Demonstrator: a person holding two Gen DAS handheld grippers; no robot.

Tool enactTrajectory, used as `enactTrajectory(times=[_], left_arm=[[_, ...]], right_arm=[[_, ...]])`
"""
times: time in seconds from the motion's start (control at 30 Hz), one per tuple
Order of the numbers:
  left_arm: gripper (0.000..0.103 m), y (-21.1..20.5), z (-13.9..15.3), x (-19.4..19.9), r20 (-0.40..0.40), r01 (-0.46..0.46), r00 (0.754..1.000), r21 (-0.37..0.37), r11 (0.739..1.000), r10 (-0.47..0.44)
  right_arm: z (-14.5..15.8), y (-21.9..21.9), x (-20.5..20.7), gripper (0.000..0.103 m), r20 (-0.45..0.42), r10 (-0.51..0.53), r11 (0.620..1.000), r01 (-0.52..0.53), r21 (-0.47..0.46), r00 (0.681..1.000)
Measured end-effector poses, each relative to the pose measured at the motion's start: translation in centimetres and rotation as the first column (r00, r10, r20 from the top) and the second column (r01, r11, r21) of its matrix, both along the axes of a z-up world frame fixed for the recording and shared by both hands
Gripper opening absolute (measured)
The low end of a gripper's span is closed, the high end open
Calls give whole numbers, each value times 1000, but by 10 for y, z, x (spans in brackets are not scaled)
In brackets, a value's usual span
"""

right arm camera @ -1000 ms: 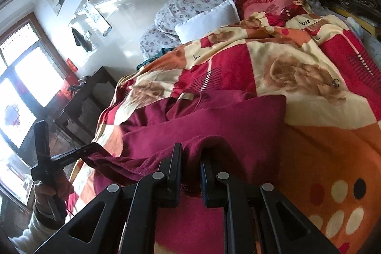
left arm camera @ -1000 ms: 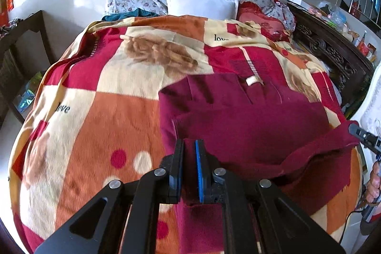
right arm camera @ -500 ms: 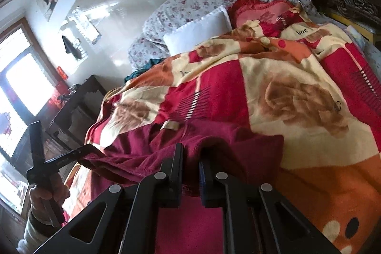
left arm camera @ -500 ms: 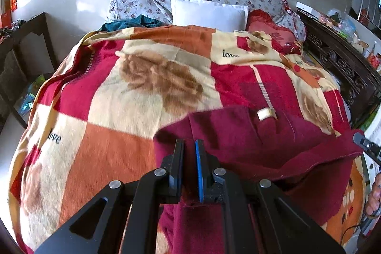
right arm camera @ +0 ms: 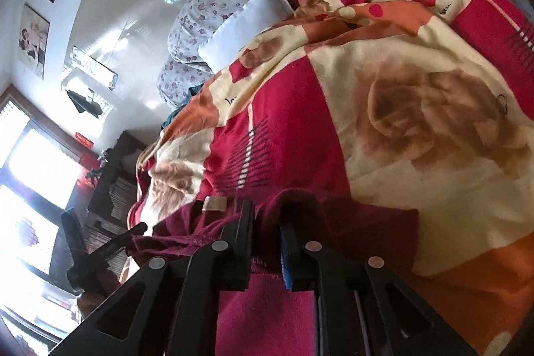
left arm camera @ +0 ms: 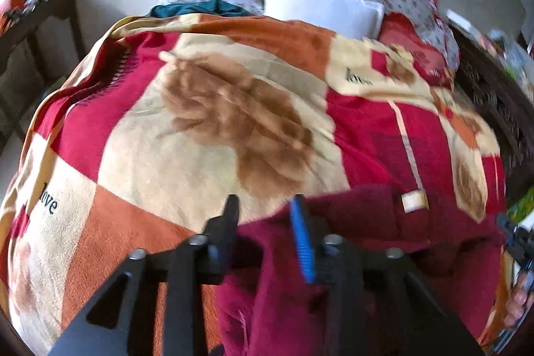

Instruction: Fold small clothes

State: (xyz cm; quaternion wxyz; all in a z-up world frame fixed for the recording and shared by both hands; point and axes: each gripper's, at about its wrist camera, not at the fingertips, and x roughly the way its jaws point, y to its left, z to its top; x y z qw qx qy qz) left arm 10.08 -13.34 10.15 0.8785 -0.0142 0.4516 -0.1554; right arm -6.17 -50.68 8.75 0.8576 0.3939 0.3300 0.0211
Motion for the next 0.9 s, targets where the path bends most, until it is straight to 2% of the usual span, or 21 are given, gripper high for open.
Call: enactTrajectory(times=[0.07, 0.1, 0.13, 0.23, 0.27, 0.33, 0.4, 0.47, 0.5, 0.57, 0.6, 0.63, 0.73, 0.9], left_arm=[[34, 5, 1, 3, -10, -11, 1000, -4, 1000, 11], [34, 6, 2, 3, -10, -13, 1000, -4, 1000, 13], [34, 8, 3, 1, -8, -12, 1000, -3, 1000, 12], [35, 11, 8, -10, 7, 6, 1000, 15, 1000, -6], [37, 11, 9, -14, 10, 12, 1000, 14, 1000, -12], [42, 12, 13, -23, 16, 33, 999, 1, 999, -33], [53, 9, 15, -33, 31, 54, 998, -19, 998, -54], [60, 2, 13, -38, 32, 74, 997, -27, 997, -73], [61, -3, 10, -38, 29, 85, 996, -19, 996, -84], [61, -17, 1, -38, 24, 92, 995, 45, 995, -94], [61, -22, -3, -36, 27, 86, 996, 73, 994, -88], [61, -25, -8, -31, 30, 59, 998, 103, 993, -63], [56, -27, -23, -13, 3, 25, 1000, 115, 993, -26], [53, -28, -34, 1, 26, 8, 1000, 124, 992, -11]], right_arm=[[3, -8, -3, 36, 23, -41, 998, 40, 54, 999], [5, -14, -8, 54, 33, -85, 995, 83, 62, 996], [8, -20, -13, 64, 41, -127, 990, 124, 59, 991], [18, -22, -23, 64, 41, -132, 991, 131, 26, 990], [24, -17, -27, 64, 49, -112, 994, 113, -12, 992], [28, -6, -31, 64, 43, -82, 992, 86, -88, 996], [25, 7, -28, 64, 17, -35, 988, 37, -151, 999], [18, 19, -21, 64, -24, -5, 976, 0, -216, 1000], [12, 25, -17, 61, -55, -10, 963, -5, -269, 998], [4, 33, -7, 23, -90, -7, 943, -24, -332, 996], [2, 34, -6, 9, -95, -8, 938, -25, -345, 995], [2, 35, -5, 9, -93, -17, 932, -18, -363, 996], [4, 32, -2, 9, -85, -63, 906, 21, -422, 994], [-24, 19, 17, 9, -167, -121, 893, 34, -449, 979]])
